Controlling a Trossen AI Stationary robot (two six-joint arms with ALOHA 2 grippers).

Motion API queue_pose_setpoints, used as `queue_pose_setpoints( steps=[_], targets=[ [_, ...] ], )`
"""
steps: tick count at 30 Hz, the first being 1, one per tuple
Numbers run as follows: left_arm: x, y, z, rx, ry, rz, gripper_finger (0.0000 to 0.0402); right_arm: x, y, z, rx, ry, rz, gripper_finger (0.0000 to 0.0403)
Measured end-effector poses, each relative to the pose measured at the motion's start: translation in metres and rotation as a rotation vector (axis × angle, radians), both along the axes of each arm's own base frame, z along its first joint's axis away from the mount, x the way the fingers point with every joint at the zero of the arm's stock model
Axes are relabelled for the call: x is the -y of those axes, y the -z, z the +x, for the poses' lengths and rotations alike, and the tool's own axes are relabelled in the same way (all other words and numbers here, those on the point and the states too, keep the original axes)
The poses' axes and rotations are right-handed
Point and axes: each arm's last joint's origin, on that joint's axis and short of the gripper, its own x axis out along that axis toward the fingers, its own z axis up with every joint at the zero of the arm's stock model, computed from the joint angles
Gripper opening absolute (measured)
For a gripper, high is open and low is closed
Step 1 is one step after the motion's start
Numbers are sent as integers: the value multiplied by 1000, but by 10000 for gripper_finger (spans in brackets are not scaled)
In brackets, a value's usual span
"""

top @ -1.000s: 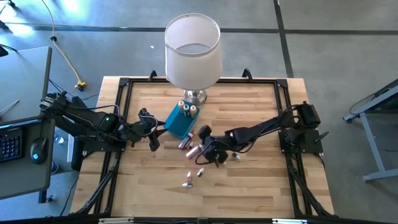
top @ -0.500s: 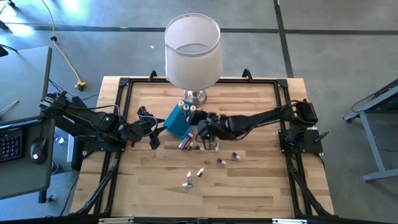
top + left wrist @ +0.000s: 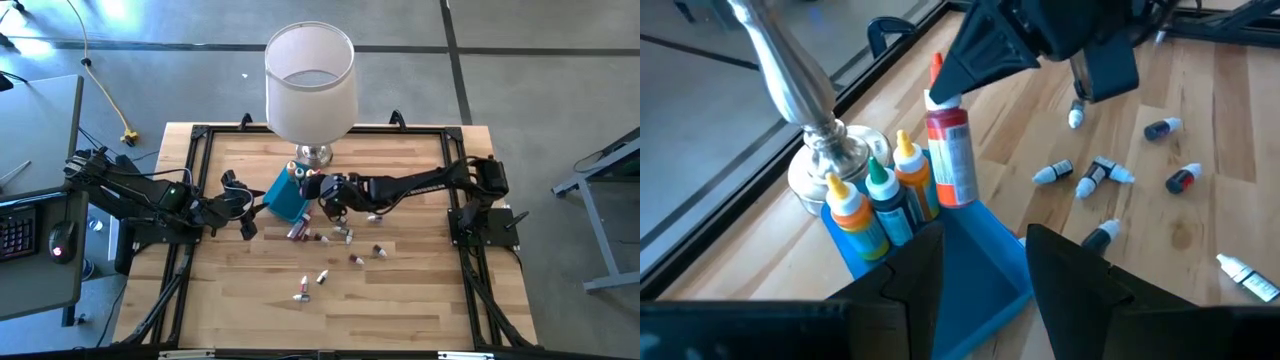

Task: Pick & Place food coloring
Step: Put the large orange food coloring bottle into the blue bin

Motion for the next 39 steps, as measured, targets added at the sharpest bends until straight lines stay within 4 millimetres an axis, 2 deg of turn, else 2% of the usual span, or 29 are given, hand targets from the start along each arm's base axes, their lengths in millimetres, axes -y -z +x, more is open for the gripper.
queue_pose_setpoints(
  steps=[18, 23, 39],
  targets=[
    [0, 0, 0, 2, -9, 6, 140, 30, 7, -1, -55, -75, 36, 114],
    [-1, 0, 0, 8, -29, 19, 140, 32, 17, 2, -83, -53, 23, 114],
    [-1, -1, 0, 11, -43, 28, 140, 29, 19, 1, -104, -82, 49, 116]
  ],
)
